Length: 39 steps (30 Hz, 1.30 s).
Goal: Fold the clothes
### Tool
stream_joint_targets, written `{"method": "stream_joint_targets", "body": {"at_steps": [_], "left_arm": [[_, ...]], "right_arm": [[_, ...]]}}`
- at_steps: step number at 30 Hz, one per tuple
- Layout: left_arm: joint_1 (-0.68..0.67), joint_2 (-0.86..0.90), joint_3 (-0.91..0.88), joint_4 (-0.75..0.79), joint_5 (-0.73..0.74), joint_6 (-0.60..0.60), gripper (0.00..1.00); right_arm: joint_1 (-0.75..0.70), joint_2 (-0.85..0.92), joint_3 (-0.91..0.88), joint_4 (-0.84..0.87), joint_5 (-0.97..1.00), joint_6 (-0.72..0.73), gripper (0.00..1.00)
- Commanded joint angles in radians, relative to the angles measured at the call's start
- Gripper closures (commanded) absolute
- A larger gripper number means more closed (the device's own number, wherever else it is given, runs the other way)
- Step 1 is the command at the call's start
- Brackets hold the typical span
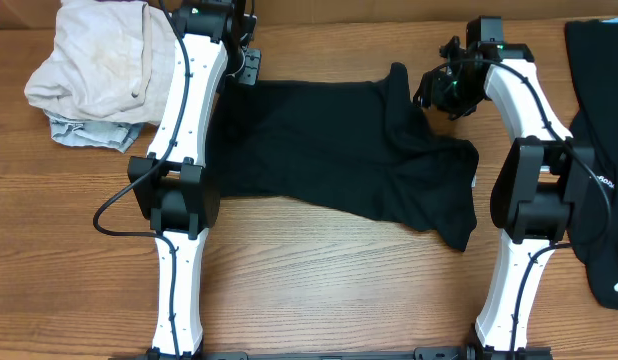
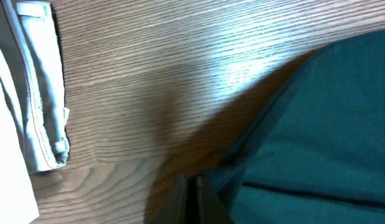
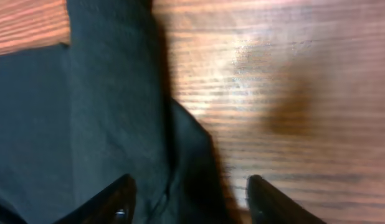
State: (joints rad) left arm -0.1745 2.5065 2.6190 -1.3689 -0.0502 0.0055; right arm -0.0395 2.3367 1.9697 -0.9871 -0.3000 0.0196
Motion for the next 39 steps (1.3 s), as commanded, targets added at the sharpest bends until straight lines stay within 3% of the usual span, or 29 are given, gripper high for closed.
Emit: {"method": "stream_joint_targets", "body": {"at_steps": [1, 10, 12, 13, 15, 25, 32, 39], "left_arm": [[0.006, -0.024, 0.015, 0.0, -0.012, -0.01, 0.96], [0.006, -0.024, 0.015, -0.008, -0.012, -0.01, 0.96], [0.006, -0.024, 0.015, -0.007, -0.012, -0.01, 0.96], [0.006, -0.024, 0.015, -0.007, -0.012, -0.01, 0.96], [0.006, -0.024, 0.015, -0.007, -0.012, -0.01, 0.96], [0.007, -0.024, 0.015, -0.006, -0.012, -0.01, 0.96], [0.007, -0.024, 0.015, -0.004, -0.012, -0.01, 0.96], [0.006, -0.024, 0.015, 0.0, -0.012, -0.01, 0.96]], "right_arm": [[-0.001, -0.029, -0.037, 0.006, -0.01, -0.017, 0.45], [-0.001, -0.029, -0.101, 0.045, -0.051, -0.024, 0.6], [-0.001, -0.029, -0.1, 0.061, -0.05, -0.024, 0.72], [-0.001, -0.029, -0.093, 0.075, -0.05, -0.024, 0.85], [-0.009, -0.029, -0.083, 0.102, -0.05, -0.023, 0.95], [-0.129, -0.031, 0.177, 0.093, -0.006, -0.025, 0.96], [-0.154, -0.031, 0.362, -0.086, -0.079, -0.169, 0.96], [-0.119, -0.031, 0.359, -0.274, -0.076, -0.181, 0.96]]}}
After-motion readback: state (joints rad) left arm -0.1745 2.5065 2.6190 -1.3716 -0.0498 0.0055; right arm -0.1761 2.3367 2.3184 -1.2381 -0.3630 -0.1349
